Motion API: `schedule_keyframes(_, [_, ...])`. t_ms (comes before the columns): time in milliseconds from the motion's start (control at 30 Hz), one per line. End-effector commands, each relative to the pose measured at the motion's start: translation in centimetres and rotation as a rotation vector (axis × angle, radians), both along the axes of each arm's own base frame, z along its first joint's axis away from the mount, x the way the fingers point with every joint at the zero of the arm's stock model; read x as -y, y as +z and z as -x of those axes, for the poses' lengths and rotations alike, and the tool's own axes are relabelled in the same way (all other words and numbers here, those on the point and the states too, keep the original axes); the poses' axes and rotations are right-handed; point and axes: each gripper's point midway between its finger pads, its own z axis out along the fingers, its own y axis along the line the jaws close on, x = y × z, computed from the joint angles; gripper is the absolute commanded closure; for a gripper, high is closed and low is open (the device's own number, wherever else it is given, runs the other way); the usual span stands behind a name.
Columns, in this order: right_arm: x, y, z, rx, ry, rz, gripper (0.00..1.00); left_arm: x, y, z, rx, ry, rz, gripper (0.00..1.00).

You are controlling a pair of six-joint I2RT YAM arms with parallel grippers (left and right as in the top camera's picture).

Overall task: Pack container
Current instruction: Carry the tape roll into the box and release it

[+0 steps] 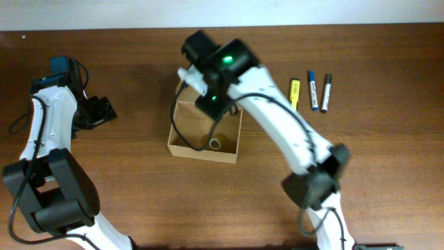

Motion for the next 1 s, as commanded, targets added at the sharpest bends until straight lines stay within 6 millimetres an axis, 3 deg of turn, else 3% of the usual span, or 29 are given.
schedule_keyframes(0, [5.8, 9.4, -1.4, 0.227, -0.198, -0.096, 0.47, 0.1, 0.0, 0.1, -0.001, -0.011, 0.006, 0.0])
schedule_keyframes(67, [9.3, 11.4, -2.8, 0.282, -0.35, -0.124, 0.49, 0.1, 0.0, 0.1, -0.001, -0.011, 0.006, 0.0])
schedule_keyframes(167, [15.0, 11.9, -5.1, 0.294, -0.579, -0.157, 0.55, 0.1, 0.0, 0.1, -0.001, -0.011, 0.006, 0.0])
schedule_keyframes(200, [18.0, 10.9, -6.3, 0.261, -0.687, -0.164, 0.56, 0.1, 0.0, 0.1, -0.001, -0.011, 0.006, 0.0])
schedule_keyframes(300, [21.2, 7.5, -7.8, 0.149, -0.785, -0.197, 0.56, 0.1, 0.0, 0.1, -0.001, -0.011, 0.006, 0.0])
schedule_keyframes(467, [23.2, -0.1, -9.8, -0.008, -0.849, -0.181, 0.59, 0.1, 0.0, 0.1, -0.001, -0.011, 0.005, 0.0])
schedule_keyframes(667, [23.3, -8.7, -10.7, -0.125, -0.909, -0.126, 0.58, 0.1, 0.0, 0.1, -0.001, -0.011, 0.006, 0.0])
schedule_keyframes(733, [23.4, -10.8, -10.7, -0.156, -0.956, -0.11, 0.58, 0.1, 0.0, 0.1, -0.001, -0.011, 0.006, 0.0])
schedule_keyframes(967, [24.0, -14.7, -12.0, -0.166, -1.068, -0.085, 0.59, 0.1, 0.0, 0.1, -0.001, -0.011, 0.006, 0.0])
